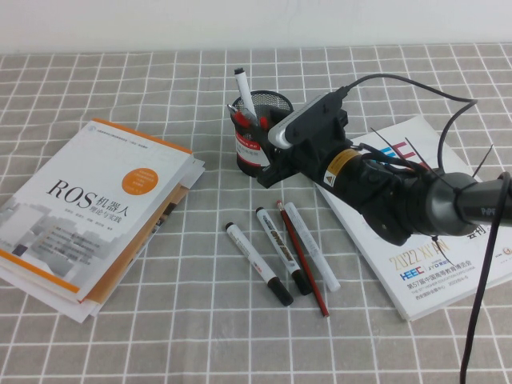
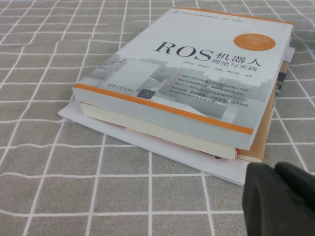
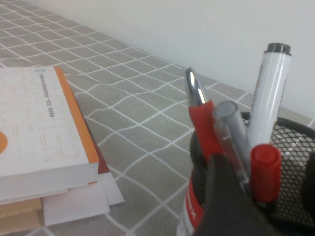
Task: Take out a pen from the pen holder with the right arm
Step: 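Take a marker out of the pen holder and lay it on the table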
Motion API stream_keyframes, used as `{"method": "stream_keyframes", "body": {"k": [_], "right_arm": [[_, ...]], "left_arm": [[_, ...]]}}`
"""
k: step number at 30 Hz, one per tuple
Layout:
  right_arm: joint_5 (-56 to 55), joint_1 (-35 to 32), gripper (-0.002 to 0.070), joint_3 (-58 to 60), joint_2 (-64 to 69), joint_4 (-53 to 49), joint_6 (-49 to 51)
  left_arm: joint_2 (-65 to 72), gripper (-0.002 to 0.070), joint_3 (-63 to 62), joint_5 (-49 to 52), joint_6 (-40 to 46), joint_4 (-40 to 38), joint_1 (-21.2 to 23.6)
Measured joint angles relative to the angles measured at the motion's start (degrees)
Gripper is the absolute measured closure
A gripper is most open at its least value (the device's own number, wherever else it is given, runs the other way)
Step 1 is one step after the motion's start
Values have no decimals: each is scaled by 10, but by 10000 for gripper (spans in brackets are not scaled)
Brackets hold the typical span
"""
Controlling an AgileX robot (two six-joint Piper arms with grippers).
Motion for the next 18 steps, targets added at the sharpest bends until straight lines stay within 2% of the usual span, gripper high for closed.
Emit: {"method": "stream_keyframes", "body": {"k": [18], "right_arm": [[-15,0,388,16,-8,17,0]], "left_arm": [[0,678,0,0,0,0,0]]}}
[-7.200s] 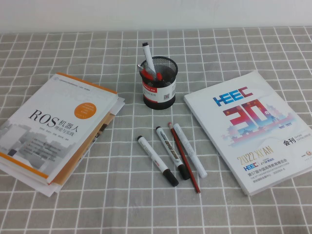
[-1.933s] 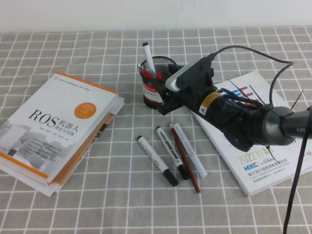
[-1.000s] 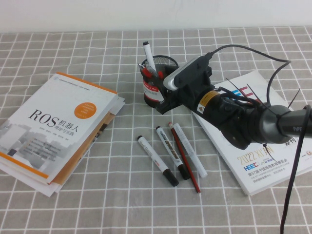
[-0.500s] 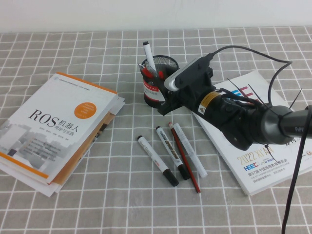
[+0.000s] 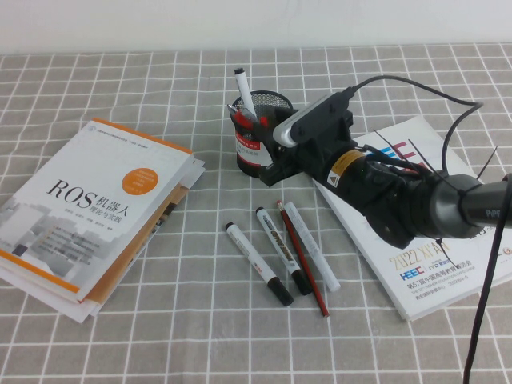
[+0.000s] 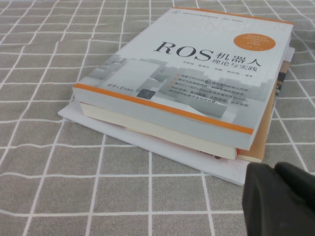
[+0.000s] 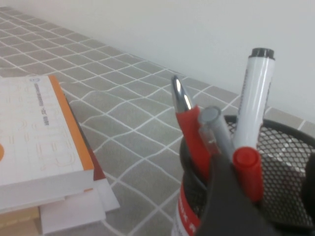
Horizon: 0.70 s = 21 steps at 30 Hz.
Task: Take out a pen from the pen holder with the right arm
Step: 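Take a marker out of the pen holder and lay it on the table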
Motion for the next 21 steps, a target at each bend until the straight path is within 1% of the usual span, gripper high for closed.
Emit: {"method": "stream_keyframes", "body": {"k": [8,13,21], "right_arm": [[-21,0,388,0,0,5,0],[-21,0,389,-2,0,5,-20],[1,0,391,-6,-1,5,-27]], "left_arm": [[0,678,0,0,0,0,0],[0,678,0,0,0,0,0],[0,678,0,0,0,0,0]]}}
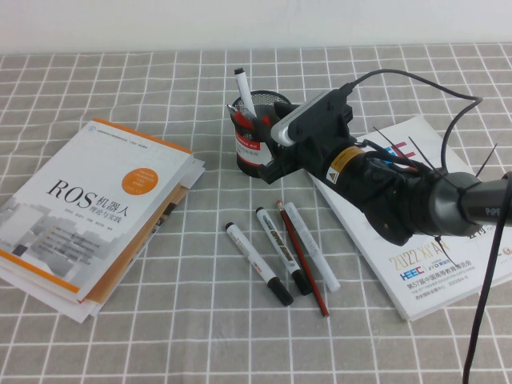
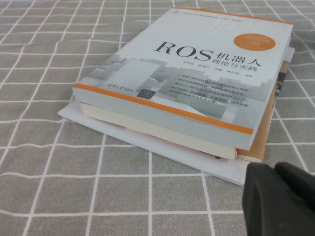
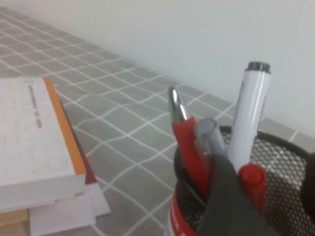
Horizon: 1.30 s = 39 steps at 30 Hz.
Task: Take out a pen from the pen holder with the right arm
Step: 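Take a marker out of the pen holder and lay it on the table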
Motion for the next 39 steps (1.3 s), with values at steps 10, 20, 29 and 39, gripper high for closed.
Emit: {"method": "stream_keyframes", "body": {"k": [10,20,29,39], "right_arm": [[4,0,470,0,0,0,0],[4,0,566,0,0,0,0],[0,-1,635,-1,-1,2,-1],[14,-1,636,-1,-45,-2,-1]], "left_arm": [[0,678,0,0,0,0,0],[0,678,0,0,0,0,0],[0,678,0,0,0,0,0],[0,678,0,0,0,0,0]]}}
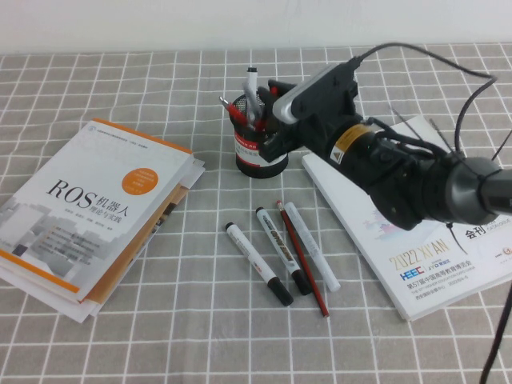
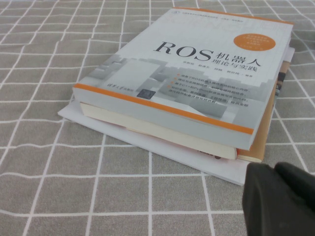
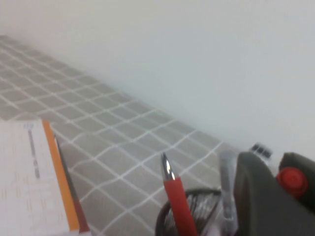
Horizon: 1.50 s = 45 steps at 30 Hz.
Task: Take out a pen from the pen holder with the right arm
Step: 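Take a marker out of the pen holder and lay it on the table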
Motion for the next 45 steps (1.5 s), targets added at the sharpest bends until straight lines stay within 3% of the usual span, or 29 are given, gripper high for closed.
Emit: {"method": "stream_keyframes", "body": {"k": [18,27,31,36,45], "right_arm": [[174,0,636,0,-193,-5,8],[424,22,636,0,-319,-132,192],[568,54,636,0,-348,-133,218],[693,77,636,0,-347,-36,184],[856,81,636,-54,-267,261,-65]], "left_arm": [[0,678,0,0,0,0,0],[0,678,0,0,0,0,0],[0,678,0,0,0,0,0],[0,678,0,0,0,0,0],[0,678,0,0,0,0,0]]}}
